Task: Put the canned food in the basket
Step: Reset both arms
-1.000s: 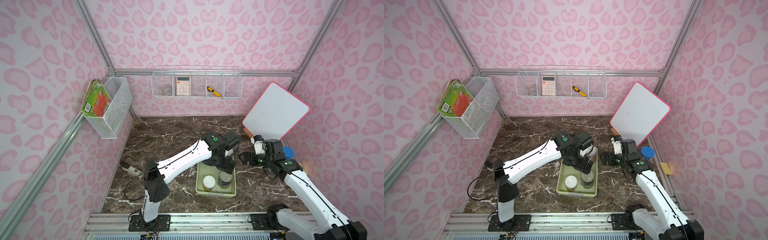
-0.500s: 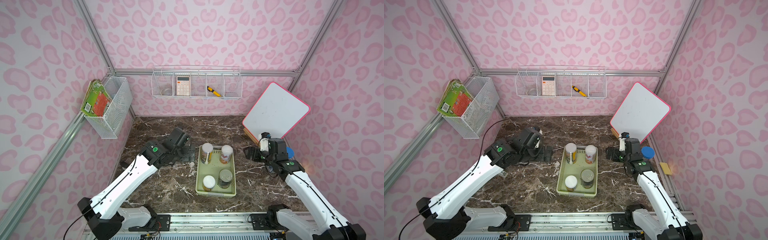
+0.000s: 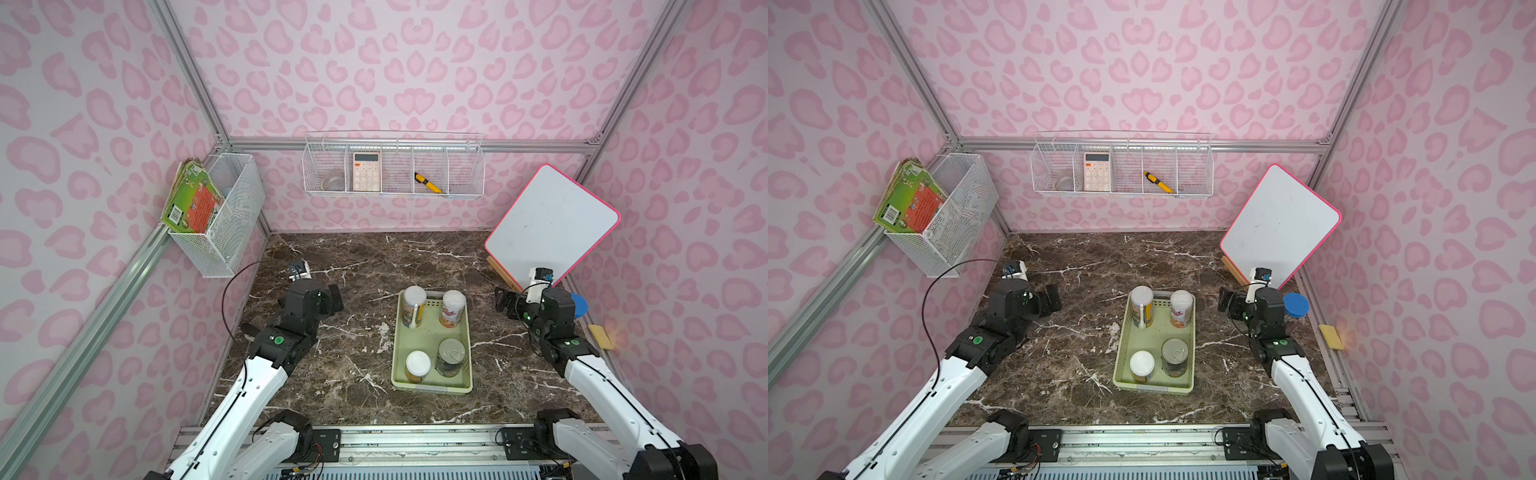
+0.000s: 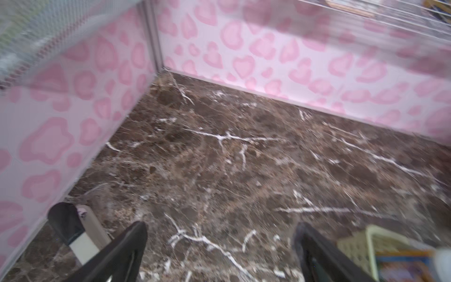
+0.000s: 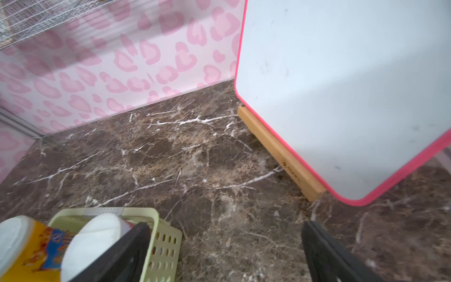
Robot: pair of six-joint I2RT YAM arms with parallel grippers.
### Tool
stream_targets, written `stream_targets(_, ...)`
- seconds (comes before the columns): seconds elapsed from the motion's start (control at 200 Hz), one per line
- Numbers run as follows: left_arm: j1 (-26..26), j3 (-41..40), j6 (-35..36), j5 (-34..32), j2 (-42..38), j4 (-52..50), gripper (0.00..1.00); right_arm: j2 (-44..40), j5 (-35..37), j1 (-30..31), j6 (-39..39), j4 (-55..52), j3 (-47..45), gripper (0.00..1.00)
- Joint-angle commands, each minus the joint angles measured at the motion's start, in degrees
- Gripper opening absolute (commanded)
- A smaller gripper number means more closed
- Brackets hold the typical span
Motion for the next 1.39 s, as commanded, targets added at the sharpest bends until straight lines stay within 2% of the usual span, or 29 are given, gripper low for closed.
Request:
stream_targets(0.0,4.17,-3.72,4.87,-0.65,2.06,14.23,0.99,-1.14,8.98,0.03,-4.64,12.57,-3.88,1.00)
stream_targets(0.105,7.66,-7.60,7.43,0.10,6.11,20.21,0.99,-3.62,12.15,0.03,-10.87,29.46,-13.04,1.00)
stream_targets(0.145,8.22,-9.00,8.68,1.74,7.62,21.87,0.99,-4.06,13.80,0.03,-13.22,38.39,-17.51,1.00)
stream_targets(0.165,8.25,-10.09,8.79,1.81,8.68,23.28,0.99,-3.82,14.66,0.03,-15.47,46.10,-20.88,1.00)
stream_targets(0.21,8.28,-12.37,11.53,1.41,10.10,27.14,0.99,-2.44,15.47,0.03,-18.45,54.22,-24.82,1.00)
stream_targets(0.285,8.67,-16.21,14.66,0.97,12.64,35.60,0.99,0.25,14.63,-0.35,-21.02,53.95,-25.10,1.00)
stream_targets(0.34,9.30,-18.02,15.48,2.11,14.37,40.39,0.99,2.10,14.87,-0.48,-19.12,50.16,-23.91,1.00)
stream_targets(0.38,9.78,-18.97,15.42,3.61,15.71,44.10,0.99,4.19,14.68,-0.93,-18.44,51.20,-24.17,1.00)
stream_targets(0.555,10.12,-21.50,17.59,4.07,23.59,55.39,0.99,16.96,14.05,-1.21,-18.60,76.64,-30.61,1.00)
stream_targets(0.61,10.29,-21.46,17.09,4.19,25.80,56.49,0.99,20.58,14.21,-0.97,-20.70,82.61,-30.96,1.00)
stream_targets(0.705,10.31,-21.19,17.95,5.74,29.99,59.00,0.99,22.00,16.61,-0.42,-22.21,82.44,-29.98,1.00)
stream_targets(0.785,10.29,-22.20,17.85,3.42,33.80,64.82,0.99,24.33,16.07,-0.74,-22.69,82.84,-29.19,1.00)
stream_targets(0.925,10.35,-22.64,17.95,3.63,34.11,66.15,0.99,33.15,15.89,-1.44,-22.27,90.48,-28.46,1.00)
stream_targets(0.995,10.62,-22.50,17.70,4.32,33.70,65.27,0.99,39.59,16.59,-1.41,-23.08,98.04,-27.71,1.00)
stream_targets(1.075,10.72,-23.23,17.86,5.24,33.65,66.42,0.99,34.61,17.23,-1.00,-22.53,86.15,-25.45,1.00)
stream_targets(1.13,10.81,-23.26,17.86,5.31,33.62,66.43,0.99,33.66,17.22,-1.41,-21.91,81.86,-23.82,1.00)
stream_targets(1.255,10.85,-24.82,18.14,6.10,33.62,69.42,0.99,37.32,18.18,-1.32,-22.61,88.27,-24.00,1.00)
stream_targets(1.385,10.82,-26.06,18.13,6.44,33.82,71.60,0.99,36.84,18.74,-1.15,-22.44,86.20,-23.34,1.00)
